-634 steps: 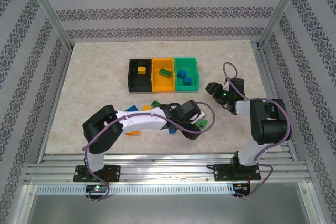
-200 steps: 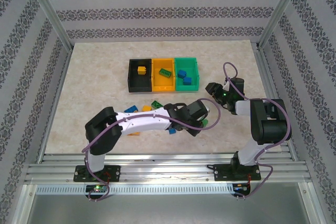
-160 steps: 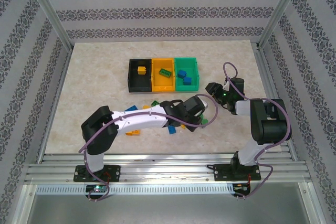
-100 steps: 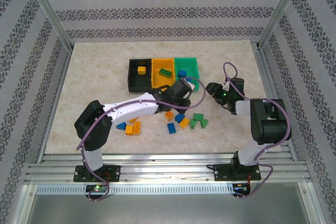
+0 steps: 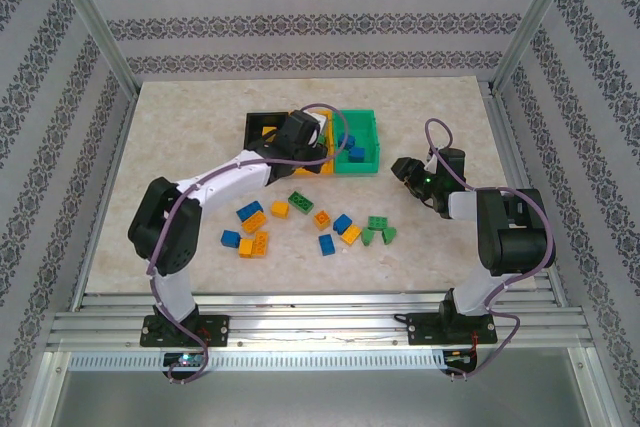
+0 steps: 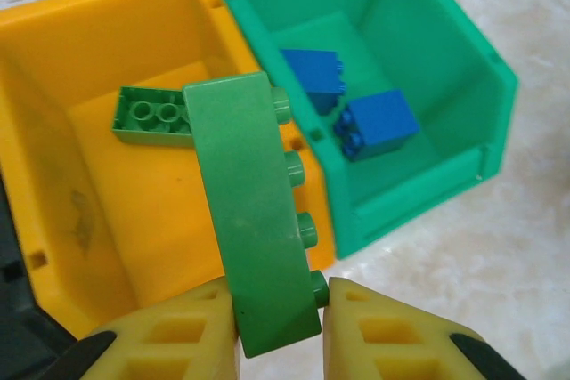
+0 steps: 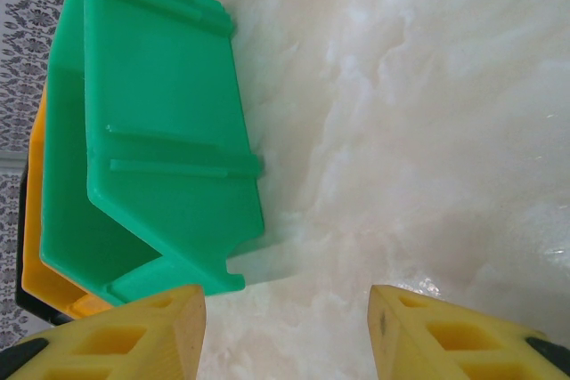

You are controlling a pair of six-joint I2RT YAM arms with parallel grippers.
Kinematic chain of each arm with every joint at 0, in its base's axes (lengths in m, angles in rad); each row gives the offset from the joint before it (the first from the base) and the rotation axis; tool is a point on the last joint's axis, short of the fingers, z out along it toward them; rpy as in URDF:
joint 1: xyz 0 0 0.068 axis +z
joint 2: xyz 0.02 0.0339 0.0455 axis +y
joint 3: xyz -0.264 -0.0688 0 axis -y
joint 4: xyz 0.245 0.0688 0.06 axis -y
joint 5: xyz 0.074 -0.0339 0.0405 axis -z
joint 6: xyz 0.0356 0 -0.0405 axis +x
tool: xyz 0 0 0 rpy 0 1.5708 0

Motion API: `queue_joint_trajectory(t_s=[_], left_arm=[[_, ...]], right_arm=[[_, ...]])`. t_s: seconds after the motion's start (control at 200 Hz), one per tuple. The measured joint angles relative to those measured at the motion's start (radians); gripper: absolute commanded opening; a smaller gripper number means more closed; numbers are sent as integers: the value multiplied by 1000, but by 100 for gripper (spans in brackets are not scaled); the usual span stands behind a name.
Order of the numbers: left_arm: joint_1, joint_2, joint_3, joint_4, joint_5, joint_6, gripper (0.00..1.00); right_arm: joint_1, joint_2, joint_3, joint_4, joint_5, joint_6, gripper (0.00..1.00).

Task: Sort the legos into containers by color
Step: Place the lego in the container, then pick up the lego from the center of the table.

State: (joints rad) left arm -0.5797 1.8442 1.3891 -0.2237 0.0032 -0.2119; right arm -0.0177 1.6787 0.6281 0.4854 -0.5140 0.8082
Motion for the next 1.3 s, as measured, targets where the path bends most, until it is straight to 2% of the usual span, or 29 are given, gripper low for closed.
queue_joint_trajectory(t_s=[0.075,0.135,0.345,0.555,0.939,1.299], left_arm=[[23,29,22,0,5,2,44],[38,48,39,2,10,-1,47],[58,55,41,22,30,-4,48],[58,17,-42,58,50,-4,48],[58,-140,-238,91,50,-6,48],[84,-264,-378,93,117,-51,48]], right_arm=[[0,0,0,0,0,0,52],[0,0,0,0,0,-1,52],[0,0,0,-1,0,-3,52],[0,0,0,-1,0,-3,52],[3,0,0,-2,1,-20,52],[78,29,0,23,43,-29,52]])
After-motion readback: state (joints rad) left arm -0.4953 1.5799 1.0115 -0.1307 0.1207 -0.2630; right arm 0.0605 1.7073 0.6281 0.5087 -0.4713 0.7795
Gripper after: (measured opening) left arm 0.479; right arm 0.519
